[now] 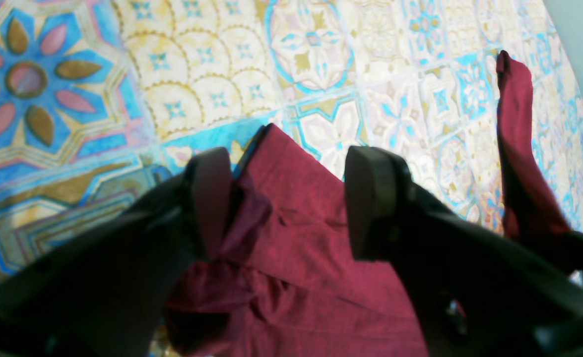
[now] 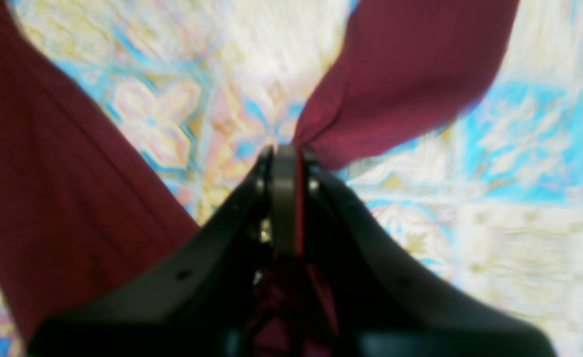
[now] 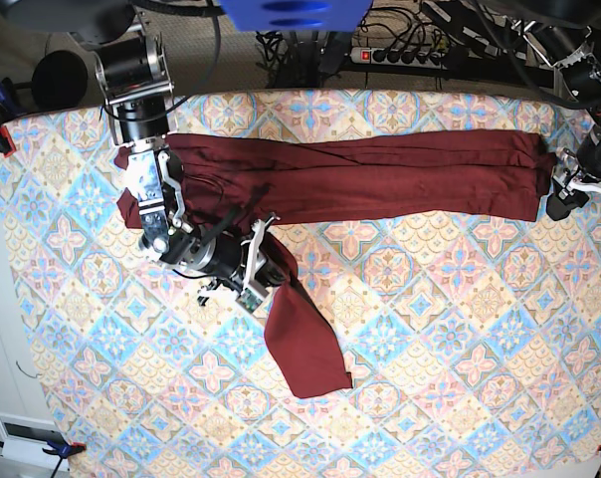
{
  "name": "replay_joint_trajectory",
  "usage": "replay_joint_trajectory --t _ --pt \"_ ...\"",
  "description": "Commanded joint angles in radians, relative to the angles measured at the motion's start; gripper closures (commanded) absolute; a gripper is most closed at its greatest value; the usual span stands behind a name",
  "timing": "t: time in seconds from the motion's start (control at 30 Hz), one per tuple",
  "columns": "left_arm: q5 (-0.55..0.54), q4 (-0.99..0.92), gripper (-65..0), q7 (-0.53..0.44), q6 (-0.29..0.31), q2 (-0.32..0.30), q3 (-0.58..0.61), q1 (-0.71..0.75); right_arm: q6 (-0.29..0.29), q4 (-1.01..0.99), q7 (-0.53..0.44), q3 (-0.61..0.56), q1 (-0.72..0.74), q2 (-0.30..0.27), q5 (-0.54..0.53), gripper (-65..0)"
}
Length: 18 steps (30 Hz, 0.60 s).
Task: Layout the t-shirt on the table in an organized manner, then fold the t-shirt properly
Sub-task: 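Grasp the hanging sleeve with the right gripper and fold it onto the shirt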
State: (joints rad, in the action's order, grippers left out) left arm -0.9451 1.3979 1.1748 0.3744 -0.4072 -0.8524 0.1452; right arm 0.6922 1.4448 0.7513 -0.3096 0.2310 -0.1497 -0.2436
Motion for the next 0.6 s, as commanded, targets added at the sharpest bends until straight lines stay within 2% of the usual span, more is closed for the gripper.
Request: replay_joint_trajectory --t 0.0,0.13,0.33,0.57 --pt "-0.019 0.018 -36.1 -0.016 0.007 -0.023 -0.005 -0.006 0.006 0.057 -0.002 0.000 -0.006 -0.004 -0.020 -0.3" --pt "-0.019 0.018 -36.1 -0.016 0.007 -0.022 -0.003 -0.006 0.006 0.187 0.060 -0.007 -0.094 -0.003 -0.021 -0.3" --pt "-0.018 0.018 -36.1 -0.016 0.007 -0.022 -0.001 -0.006 0.006 0.304 0.064 -0.093 -0.219 -0.001 -0.018 -0.3" --pt "-0.018 0.018 -36.1 -0.016 0.007 -0.022 -0.001 -0.006 0.006 0.376 0.064 -0.159 -0.298 0.002 -0.017 -0.3"
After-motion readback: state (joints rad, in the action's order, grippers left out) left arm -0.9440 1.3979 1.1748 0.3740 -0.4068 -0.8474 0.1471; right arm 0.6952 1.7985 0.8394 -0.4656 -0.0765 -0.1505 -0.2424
